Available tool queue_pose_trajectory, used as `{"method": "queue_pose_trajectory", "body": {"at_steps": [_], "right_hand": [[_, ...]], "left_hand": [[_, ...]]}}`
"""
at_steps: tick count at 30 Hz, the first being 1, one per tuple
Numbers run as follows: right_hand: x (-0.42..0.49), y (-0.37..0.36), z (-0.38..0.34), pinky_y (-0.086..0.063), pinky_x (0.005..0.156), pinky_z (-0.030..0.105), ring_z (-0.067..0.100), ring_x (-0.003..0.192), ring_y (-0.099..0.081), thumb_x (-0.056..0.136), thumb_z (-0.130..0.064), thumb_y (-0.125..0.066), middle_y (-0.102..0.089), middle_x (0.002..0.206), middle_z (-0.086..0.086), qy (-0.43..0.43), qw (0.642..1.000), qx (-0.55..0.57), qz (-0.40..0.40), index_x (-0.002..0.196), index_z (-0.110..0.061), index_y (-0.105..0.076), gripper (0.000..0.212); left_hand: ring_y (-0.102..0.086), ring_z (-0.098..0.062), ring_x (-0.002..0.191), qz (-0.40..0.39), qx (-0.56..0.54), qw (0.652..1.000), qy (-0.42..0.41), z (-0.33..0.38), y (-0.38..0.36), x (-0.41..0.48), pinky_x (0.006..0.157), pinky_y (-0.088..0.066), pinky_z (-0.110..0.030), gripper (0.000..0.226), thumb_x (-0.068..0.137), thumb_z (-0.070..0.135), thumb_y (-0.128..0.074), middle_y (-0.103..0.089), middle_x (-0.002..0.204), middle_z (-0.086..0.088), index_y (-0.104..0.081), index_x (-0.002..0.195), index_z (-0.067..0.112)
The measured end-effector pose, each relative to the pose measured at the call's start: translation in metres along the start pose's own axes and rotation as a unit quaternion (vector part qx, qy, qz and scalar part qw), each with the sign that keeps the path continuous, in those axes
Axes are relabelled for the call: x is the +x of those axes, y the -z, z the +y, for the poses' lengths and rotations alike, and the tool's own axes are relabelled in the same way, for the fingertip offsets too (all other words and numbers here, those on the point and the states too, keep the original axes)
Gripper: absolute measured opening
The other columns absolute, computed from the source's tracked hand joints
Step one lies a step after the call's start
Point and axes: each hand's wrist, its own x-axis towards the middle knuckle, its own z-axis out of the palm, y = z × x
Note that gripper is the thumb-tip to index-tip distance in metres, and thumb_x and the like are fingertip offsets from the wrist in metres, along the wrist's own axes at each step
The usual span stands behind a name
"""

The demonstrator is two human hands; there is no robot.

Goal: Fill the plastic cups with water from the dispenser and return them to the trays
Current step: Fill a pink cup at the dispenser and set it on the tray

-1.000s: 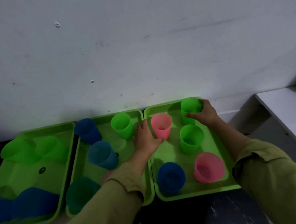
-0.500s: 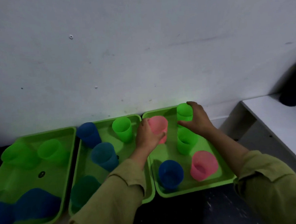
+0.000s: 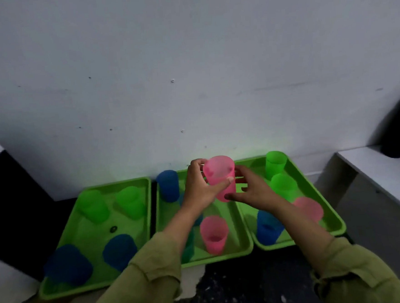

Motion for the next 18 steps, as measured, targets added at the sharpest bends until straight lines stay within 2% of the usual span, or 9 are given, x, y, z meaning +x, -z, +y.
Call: {"method": "queue_pose_trajectory", "body": {"at_steps": [2, 5, 8, 10, 13, 15, 18], "right_hand": [[-0.015, -0.025, -0.023, -0.045, 0.065, 0.005, 0.009, 0.095, -0.059, 0.067, -0.013, -0.082, -0.059, 0.107, -0.01, 0.01, 1.0, 0.022, 0.007, 0.125, -0.02, -0.045, 0.069], [-0.037, -0.069, -0.053, -0.049, 0.065, 0.008, 0.002, 0.089, -0.059, 0.067, -0.01, -0.082, -0.059, 0.1, -0.016, 0.008, 0.998, 0.058, 0.025, 0.116, -0.026, -0.046, 0.064], [-0.056, -0.115, -0.078, -0.047, 0.064, 0.006, -0.002, 0.088, -0.057, 0.066, -0.01, -0.082, -0.06, 0.099, -0.015, 0.006, 0.996, 0.079, 0.038, 0.114, -0.024, -0.048, 0.06], [-0.067, -0.145, -0.091, -0.049, 0.067, 0.009, 0.0, 0.087, -0.059, 0.066, -0.011, -0.083, -0.061, 0.098, -0.012, 0.004, 0.996, 0.081, 0.04, 0.113, -0.025, -0.048, 0.06], [-0.083, -0.185, -0.107, -0.054, 0.075, 0.02, 0.01, 0.093, -0.061, 0.063, -0.019, -0.084, -0.062, 0.104, -0.005, 0.005, 0.996, 0.088, 0.024, 0.116, -0.023, -0.048, 0.064], [-0.092, -0.211, -0.118, -0.053, 0.075, 0.019, 0.009, 0.092, -0.061, 0.06, -0.024, -0.085, -0.062, 0.104, -0.005, 0.005, 0.996, 0.086, 0.016, 0.117, -0.021, -0.048, 0.068], [-0.099, -0.241, -0.127, -0.047, 0.068, 0.009, 0.006, 0.084, -0.056, 0.065, -0.013, -0.084, -0.057, 0.097, -0.011, 0.015, 0.997, 0.079, 0.014, 0.117, -0.013, -0.049, 0.063]], "left_hand": [[-0.054, -0.013, 0.103, -0.012, -0.025, 1.0, -0.004, -0.004, 0.026, -0.016, 0.084, -0.051, -0.027, 0.071, 0.06, 0.036, -0.085, -0.048, 0.115, 0.003, -0.04, 0.114, 0.024], [-0.056, -0.01, 0.101, -0.025, -0.054, 0.998, -0.022, -0.013, 0.069, -0.041, 0.084, -0.051, -0.021, 0.073, 0.057, 0.034, -0.086, -0.051, 0.115, 0.001, -0.042, 0.114, 0.02], [-0.056, -0.004, 0.099, -0.032, -0.078, 0.996, -0.039, -0.027, 0.112, -0.067, 0.083, -0.049, -0.016, 0.069, 0.06, 0.025, -0.086, -0.051, 0.116, 0.001, -0.043, 0.114, 0.024], [-0.057, -0.006, 0.1, -0.035, -0.091, 0.995, -0.033, -0.04, 0.14, -0.085, 0.083, -0.051, -0.019, 0.072, 0.059, 0.025, -0.084, -0.053, 0.117, 0.001, -0.042, 0.117, 0.027], [-0.056, -0.005, 0.102, -0.048, -0.099, 0.994, -0.016, -0.057, 0.18, -0.113, 0.08, -0.05, -0.015, 0.076, 0.066, 0.016, -0.083, -0.052, 0.118, 0.007, -0.039, 0.128, 0.023], [-0.056, -0.003, 0.105, -0.046, -0.105, 0.993, -0.002, -0.072, 0.207, -0.13, 0.083, -0.051, -0.019, 0.08, 0.066, 0.024, -0.084, -0.051, 0.119, 0.011, -0.037, 0.131, 0.023], [-0.057, -0.003, 0.104, -0.015, -0.121, 0.992, 0.023, -0.09, 0.24, -0.152, 0.082, -0.051, -0.021, 0.073, 0.063, 0.038, -0.078, -0.054, 0.114, 0.012, -0.039, 0.125, 0.03]]}}
